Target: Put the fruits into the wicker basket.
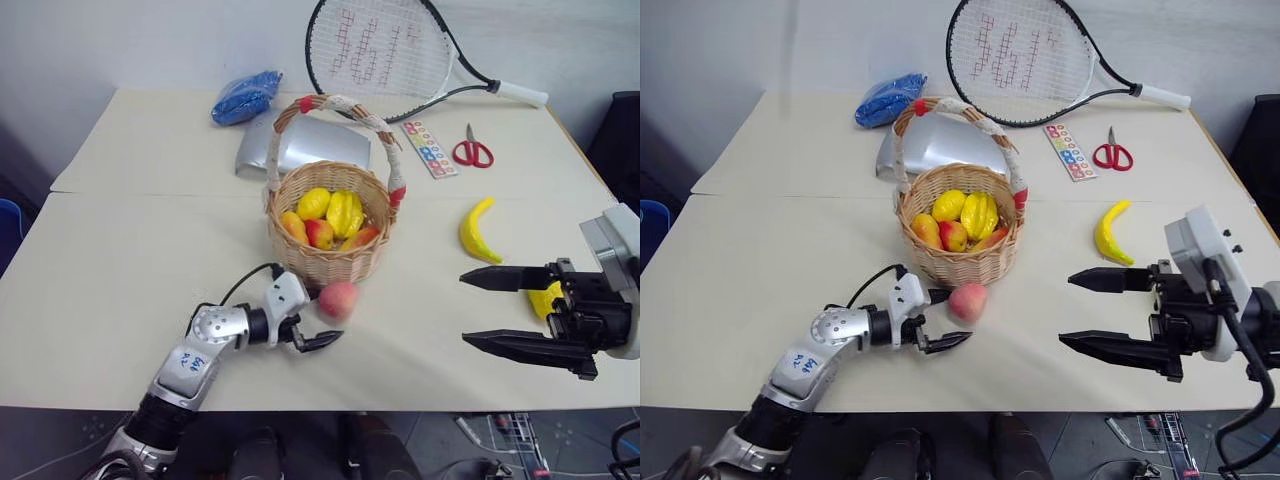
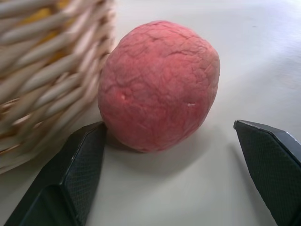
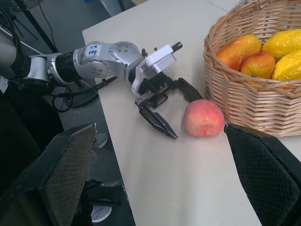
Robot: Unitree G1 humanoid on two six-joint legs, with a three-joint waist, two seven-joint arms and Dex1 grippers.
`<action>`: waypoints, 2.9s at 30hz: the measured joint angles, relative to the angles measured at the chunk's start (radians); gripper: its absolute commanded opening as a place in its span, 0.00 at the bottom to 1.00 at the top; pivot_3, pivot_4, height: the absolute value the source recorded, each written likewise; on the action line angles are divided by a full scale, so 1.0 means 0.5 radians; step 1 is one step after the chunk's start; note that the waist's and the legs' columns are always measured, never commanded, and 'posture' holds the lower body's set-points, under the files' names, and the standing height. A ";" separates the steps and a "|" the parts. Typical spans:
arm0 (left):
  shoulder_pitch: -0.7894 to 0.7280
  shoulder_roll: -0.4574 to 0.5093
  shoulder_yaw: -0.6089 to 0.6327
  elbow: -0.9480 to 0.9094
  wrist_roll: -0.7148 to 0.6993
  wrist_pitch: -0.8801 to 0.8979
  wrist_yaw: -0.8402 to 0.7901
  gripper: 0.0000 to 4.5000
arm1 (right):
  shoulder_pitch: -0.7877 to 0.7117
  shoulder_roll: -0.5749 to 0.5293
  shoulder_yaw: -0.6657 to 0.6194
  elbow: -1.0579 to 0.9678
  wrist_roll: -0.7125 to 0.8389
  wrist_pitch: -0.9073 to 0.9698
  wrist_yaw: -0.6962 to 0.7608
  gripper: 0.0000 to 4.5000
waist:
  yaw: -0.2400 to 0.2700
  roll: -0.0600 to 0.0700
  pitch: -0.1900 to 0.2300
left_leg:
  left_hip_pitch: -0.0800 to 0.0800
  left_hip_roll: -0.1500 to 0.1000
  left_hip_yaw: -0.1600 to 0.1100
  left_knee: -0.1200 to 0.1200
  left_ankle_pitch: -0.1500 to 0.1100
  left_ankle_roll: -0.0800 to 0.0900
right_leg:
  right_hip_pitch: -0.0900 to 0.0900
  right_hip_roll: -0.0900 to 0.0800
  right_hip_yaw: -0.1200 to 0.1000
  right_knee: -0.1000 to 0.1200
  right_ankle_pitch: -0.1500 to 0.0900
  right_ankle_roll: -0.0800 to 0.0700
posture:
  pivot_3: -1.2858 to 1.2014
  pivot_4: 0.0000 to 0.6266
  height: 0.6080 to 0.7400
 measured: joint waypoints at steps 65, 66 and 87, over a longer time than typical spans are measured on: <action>-1.110 0.301 0.523 0.318 -0.520 0.677 -0.257 0.99 | -0.019 0.486 0.158 0.041 -0.305 -0.398 -0.696 1.00 | 0.001 0.003 0.003 | -0.034 0.001 -0.011 0.007 0.016 -0.024 | -0.034 0.000 -0.016 0.016 -0.002 -0.005 | 0.52 0.24 1.00; -1.110 0.325 0.579 0.300 -0.610 0.756 -0.302 0.99 | 0.106 0.524 0.066 0.001 -0.305 -0.400 -0.714 1.00 | 0.002 0.003 0.003 | -0.034 0.001 -0.012 0.006 0.017 -0.025 | -0.033 0.001 -0.017 0.016 -0.002 -0.005 | 0.52 0.24 1.00; -1.072 0.575 0.695 -0.296 -1.204 1.005 -0.875 0.99 | 0.900 0.525 -0.465 0.429 -0.893 -0.592 -0.486 1.00 | -0.039 0.004 0.003 | -0.027 -0.003 -0.015 0.002 0.020 -0.025 | -0.025 0.003 -0.015 0.014 -0.001 -0.006 | 0.52 0.24 1.00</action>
